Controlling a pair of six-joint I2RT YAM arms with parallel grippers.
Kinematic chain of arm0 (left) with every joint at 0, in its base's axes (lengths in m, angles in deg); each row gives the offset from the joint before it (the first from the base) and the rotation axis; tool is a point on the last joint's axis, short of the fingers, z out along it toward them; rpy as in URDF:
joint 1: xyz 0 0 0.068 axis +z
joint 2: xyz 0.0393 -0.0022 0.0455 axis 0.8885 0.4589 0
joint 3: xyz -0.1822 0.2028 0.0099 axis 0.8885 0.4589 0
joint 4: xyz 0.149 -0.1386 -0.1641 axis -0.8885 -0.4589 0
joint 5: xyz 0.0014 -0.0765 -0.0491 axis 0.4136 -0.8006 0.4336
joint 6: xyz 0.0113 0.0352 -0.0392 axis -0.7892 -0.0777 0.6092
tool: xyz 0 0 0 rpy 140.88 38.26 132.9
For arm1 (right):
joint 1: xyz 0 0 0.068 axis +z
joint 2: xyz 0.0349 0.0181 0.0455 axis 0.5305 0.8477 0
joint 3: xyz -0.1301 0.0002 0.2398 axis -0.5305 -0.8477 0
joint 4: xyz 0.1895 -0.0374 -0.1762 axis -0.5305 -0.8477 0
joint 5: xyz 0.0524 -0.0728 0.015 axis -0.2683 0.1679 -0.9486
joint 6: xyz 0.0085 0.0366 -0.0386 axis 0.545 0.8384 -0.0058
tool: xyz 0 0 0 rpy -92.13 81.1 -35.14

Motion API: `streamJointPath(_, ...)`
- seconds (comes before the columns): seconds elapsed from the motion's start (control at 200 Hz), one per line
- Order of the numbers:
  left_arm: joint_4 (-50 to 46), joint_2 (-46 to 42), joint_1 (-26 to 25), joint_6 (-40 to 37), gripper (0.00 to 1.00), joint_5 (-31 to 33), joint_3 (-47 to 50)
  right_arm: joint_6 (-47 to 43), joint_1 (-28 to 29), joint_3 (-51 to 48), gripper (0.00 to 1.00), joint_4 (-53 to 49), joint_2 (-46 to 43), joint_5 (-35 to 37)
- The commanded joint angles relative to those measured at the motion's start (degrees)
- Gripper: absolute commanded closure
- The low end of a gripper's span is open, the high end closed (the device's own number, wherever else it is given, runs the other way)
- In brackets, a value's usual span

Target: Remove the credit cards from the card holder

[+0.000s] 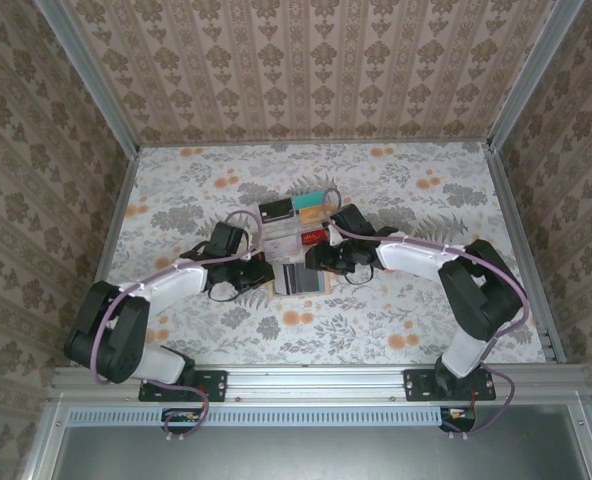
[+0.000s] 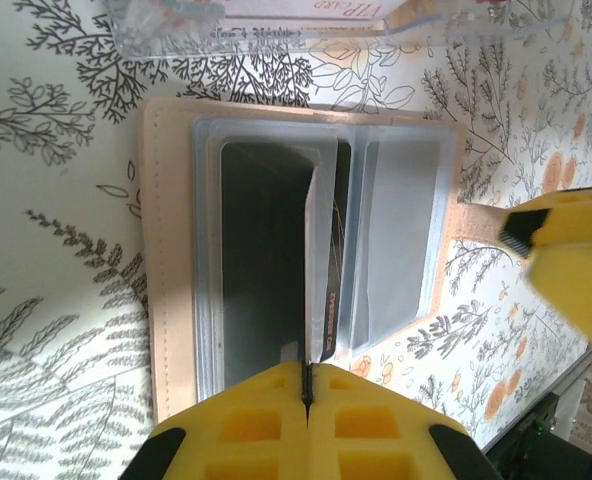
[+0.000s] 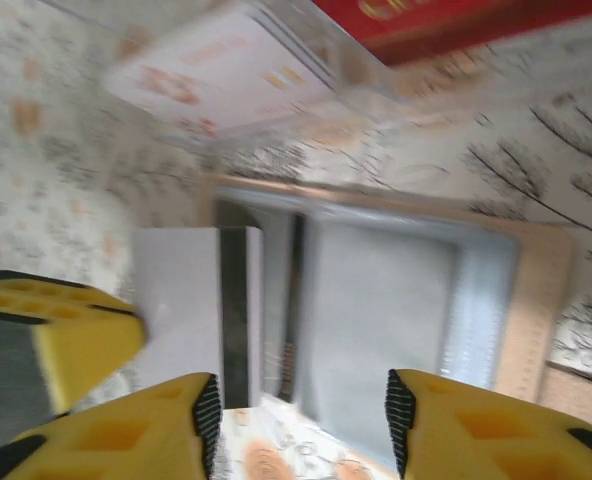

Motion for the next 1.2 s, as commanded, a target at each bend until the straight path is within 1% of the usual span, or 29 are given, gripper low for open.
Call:
streamJointPath(0.0, -4.9, -3.1, 0.8, -3.2, 1.0, 0.2, -2.9, 1.0, -0.7, -0.7, 0.42, 5.0, -1.7, -5.4)
streamJointPath(0.195, -4.3, -6.0, 1.2, -3.0, 1.0, -4.2, -5.8, 7.1, -2.5, -1.6, 0.31, 13.9, 0.6, -14.6)
streamJointPath(0.32, -0.8, -6.4, 1.2, -0.8, 1.0, -7.2, -6.2, 12.6, -3.6, -2.9, 0.24, 22.4, 1.6, -19.1)
streamJointPath(0.34, 0.0, -6.4, 1.3, -0.1, 1.0, -9.2, -6.1, 13.4, -3.8, -2.9, 0.23, 23.5, 1.7, -19.7)
streamJointPath(0.36, 0.8, -6.5, 2.8, 0.4, 1.0, -10.0, -6.0, 13.9, -3.8, -3.1, 0.23, 24.4, 1.8, -20.1)
streamJointPath(0.54, 7.9, -6.5, 4.4, 5.0, 1.0, -14.6, -4.7, 15.4, -4.1, -2.1, 0.21, 26.1, 3.6, -22.3)
streamJointPath(0.67, 15.4, -6.3, 5.6, 9.7, 1.0, -17.7, -2.2, 18.9, -4.0, -2.1, 0.21, 31.0, 5.1, -24.4)
streamJointPath(0.735, 17.5, -6.1, 5.8, 11.0, 1.0, -18.5, -1.5, 20.6, -4.1, -2.1, 0.22, 33.7, 5.5, -25.3)
streamJointPath(0.795, 18.0, -6.0, 6.0, 11.4, 1.0, -18.7, -1.2, 21.7, -4.0, -2.1, 0.26, 35.4, 5.5, -25.9)
streamJointPath(0.855, 18.1, -5.9, 6.2, 11.6, 1.0, -18.9, -1.1, 22.8, -4.1, -2.2, 0.33, 37.1, 5.4, -26.6)
streamJointPath(0.9, 18.2, -5.9, 6.5, 11.7, 1.0, -19.0, -0.9, 23.8, -4.1, -2.5, 0.4, 39.0, 5.3, -27.0)
streamJointPath(0.955, 18.4, -5.9, 6.8, 11.9, 1.0, -19.2, -0.8, 24.8, -4.1, -2.9, 0.5, 41.1, 5.1, -27.0)
streamJointPath(1.04, 18.4, -6.3, 7.3, 12.3, 1.0, -19.9, -0.7, 25.0, -4.1, -3.4, 0.65, 41.3, 4.5, -26.6)
streamJointPath(1.195, 21.2, -6.9, 7.7, 14.5, 1.0, -20.3, 0.3, 26.3, -4.1, -4.2, 0.84, 41.9, 3.5, -25.9)
